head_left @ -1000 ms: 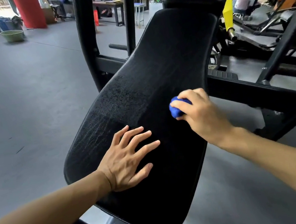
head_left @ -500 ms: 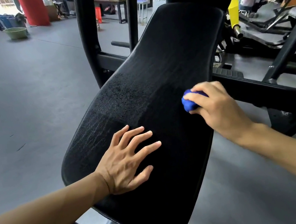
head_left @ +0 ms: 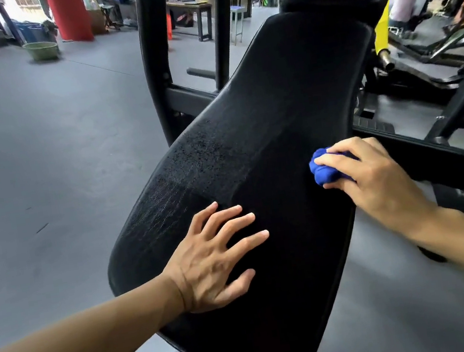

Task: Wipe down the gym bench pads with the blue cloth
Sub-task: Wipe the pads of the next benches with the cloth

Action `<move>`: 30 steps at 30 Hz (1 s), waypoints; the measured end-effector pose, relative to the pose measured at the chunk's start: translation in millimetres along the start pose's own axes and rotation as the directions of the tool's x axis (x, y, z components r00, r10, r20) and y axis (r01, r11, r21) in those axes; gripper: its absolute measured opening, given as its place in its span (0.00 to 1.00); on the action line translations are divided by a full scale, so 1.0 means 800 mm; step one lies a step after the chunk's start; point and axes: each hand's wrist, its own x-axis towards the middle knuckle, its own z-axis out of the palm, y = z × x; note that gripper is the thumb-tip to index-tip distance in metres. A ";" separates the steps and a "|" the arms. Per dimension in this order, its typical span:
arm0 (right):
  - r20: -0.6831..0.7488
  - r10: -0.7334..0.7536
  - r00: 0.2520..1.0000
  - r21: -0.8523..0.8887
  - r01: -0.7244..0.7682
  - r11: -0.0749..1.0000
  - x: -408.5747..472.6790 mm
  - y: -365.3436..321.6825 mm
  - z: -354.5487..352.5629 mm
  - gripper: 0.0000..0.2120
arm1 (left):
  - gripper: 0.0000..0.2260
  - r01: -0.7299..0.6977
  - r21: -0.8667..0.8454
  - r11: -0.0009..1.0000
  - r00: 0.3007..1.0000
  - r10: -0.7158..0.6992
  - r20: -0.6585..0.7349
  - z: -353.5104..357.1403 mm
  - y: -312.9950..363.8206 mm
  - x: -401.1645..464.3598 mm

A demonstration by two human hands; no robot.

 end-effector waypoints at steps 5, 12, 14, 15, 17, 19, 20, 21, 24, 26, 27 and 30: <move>-0.031 0.063 0.998 0.056 -0.061 0.997 0.076 -0.008 0.040 0.18 | 0.27 -0.007 0.007 1.000 1.000 0.007 0.020 -0.002 0.001 0.002; -0.100 0.130 0.986 0.141 -0.115 0.983 0.082 -0.021 0.042 0.20 | 0.27 -0.028 0.056 0.998 0.998 0.025 0.052 -0.005 0.001 0.001; -0.110 0.123 0.986 0.148 -0.106 0.983 0.086 -0.036 0.038 0.20 | 0.26 -0.054 0.076 0.996 0.997 0.050 0.055 -0.012 0.001 0.001; -0.111 0.103 0.988 0.151 -0.086 0.985 0.088 -0.046 0.035 0.20 | 0.26 -0.071 0.091 0.993 0.996 0.067 0.051 -0.015 -0.002 0.003; -0.089 0.062 0.994 0.164 -0.047 0.985 0.085 -0.069 0.033 0.21 | 0.27 -0.066 0.126 0.990 0.998 0.065 0.012 -0.027 -0.014 0.007; -0.060 0.000 0.998 0.155 0.009 0.988 0.076 -0.102 0.038 0.21 | 0.27 0.048 0.175 0.983 0.997 -0.037 -0.064 -0.036 -0.038 0.006; -0.042 -0.031 0.999 0.148 0.037 0.988 0.069 -0.121 0.045 0.22 | 0.27 0.123 0.191 0.974 0.990 -0.108 -0.088 -0.037 -0.053 0.003; -0.024 -0.063 0.998 0.145 0.066 0.987 0.061 -0.140 0.056 0.22 | 0.27 0.187 0.194 0.963 0.981 -0.171 -0.092 -0.035 -0.066 -0.003; 0.031 -0.203 0.979 0.115 0.198 0.973 0.032 -0.189 0.092 0.18 | 0.29 0.244 0.170 0.955 0.969 -0.231 -0.093 -0.014 -0.085 -0.027; 0.061 -0.286 0.956 0.081 0.280 0.956 0.024 -0.195 0.105 0.17 | 0.29 0.250 0.154 0.956 0.966 -0.237 -0.102 -0.006 -0.084 -0.032; 0.062 -0.303 0.951 0.073 0.298 0.952 0.029 -0.187 0.106 0.17 | 0.29 0.261 0.145 0.955 0.963 -0.246 -0.109 -0.005 -0.083 -0.032; 0.033 -0.188 0.982 0.036 0.187 0.982 0.068 -0.139 0.099 0.18 | 0.30 0.276 0.155 0.949 0.960 -0.263 -0.099 -0.007 -0.080 -0.032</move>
